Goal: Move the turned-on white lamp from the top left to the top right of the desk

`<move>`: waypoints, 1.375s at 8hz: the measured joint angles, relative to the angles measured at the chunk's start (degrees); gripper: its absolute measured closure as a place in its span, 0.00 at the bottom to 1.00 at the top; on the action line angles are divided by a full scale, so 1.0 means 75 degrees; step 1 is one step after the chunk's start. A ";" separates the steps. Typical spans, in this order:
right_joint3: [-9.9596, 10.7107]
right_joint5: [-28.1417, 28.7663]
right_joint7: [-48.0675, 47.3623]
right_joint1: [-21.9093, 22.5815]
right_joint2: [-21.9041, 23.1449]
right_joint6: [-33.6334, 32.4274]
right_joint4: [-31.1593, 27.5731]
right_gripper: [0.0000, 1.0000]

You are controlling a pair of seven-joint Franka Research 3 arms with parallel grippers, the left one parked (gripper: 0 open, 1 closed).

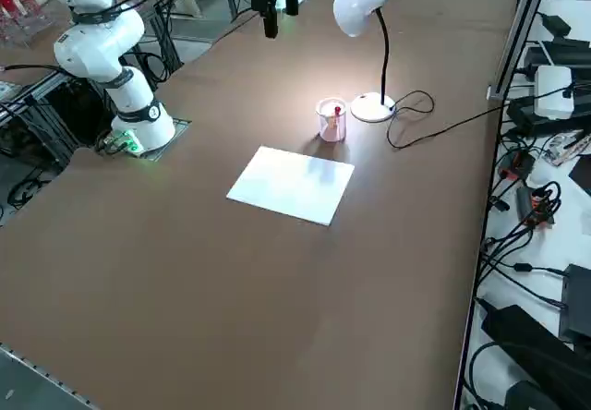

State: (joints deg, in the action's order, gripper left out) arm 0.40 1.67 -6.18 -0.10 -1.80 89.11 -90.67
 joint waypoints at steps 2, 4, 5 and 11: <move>-0.0065 0.0057 -0.1630 0.0618 -0.0009 0.0853 0.0014 0.00; -0.0120 0.0023 -0.3642 0.1659 -0.0015 0.1590 0.0016 0.00; -0.0141 -0.0258 -0.4188 0.2272 -0.0025 0.1766 0.0016 0.00; -0.0148 -0.2850 -0.5725 0.5101 -0.1129 0.2462 0.0000 0.00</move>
State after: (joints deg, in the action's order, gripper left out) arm -0.71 -19.71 -49.12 38.15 -10.27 107.58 -90.67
